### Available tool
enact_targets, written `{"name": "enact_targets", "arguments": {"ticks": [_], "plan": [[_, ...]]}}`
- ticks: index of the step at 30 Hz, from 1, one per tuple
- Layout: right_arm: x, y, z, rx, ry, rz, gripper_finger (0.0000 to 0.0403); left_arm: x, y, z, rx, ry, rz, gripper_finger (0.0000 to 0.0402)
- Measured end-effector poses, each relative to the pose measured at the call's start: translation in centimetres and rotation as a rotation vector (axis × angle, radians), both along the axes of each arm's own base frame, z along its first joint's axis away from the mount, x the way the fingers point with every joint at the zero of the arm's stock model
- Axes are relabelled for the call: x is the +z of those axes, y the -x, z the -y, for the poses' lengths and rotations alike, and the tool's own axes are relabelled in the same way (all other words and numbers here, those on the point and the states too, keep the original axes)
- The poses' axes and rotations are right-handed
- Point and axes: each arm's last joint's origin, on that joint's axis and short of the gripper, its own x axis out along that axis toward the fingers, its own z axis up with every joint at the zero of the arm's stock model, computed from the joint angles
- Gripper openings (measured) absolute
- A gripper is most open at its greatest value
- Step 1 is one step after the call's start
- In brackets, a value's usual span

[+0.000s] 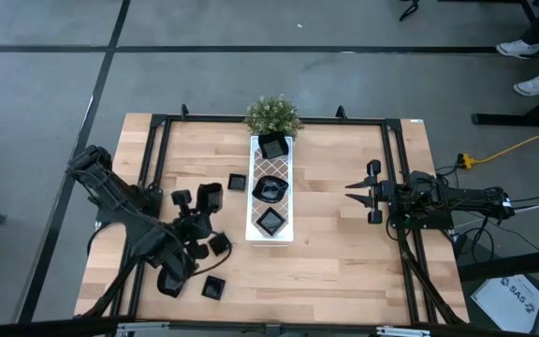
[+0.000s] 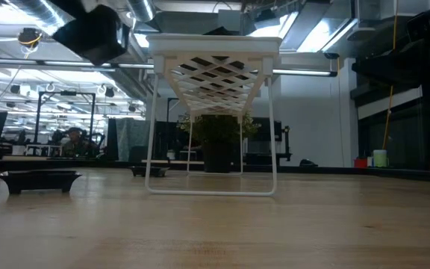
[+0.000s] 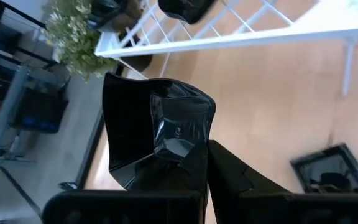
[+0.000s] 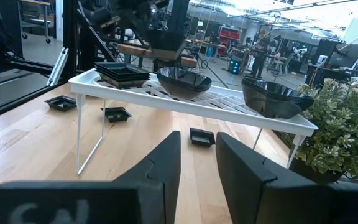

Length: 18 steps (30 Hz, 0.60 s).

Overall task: Pick & Place Mini shaped plates
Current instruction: Stack the distorted square plate on top of the distorted square plate on the shelf

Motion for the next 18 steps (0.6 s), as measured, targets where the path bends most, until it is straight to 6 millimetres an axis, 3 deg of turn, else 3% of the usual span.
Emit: {"name": "enact_targets", "arguments": {"ticks": [18], "plan": [[0.0, 0.0, 0.0, 0.0, 0.0, 0.0, 0.0102, 0.6, -7.1, -6.8, -0.091, -0.229, -0.12, 0.0001]]}}
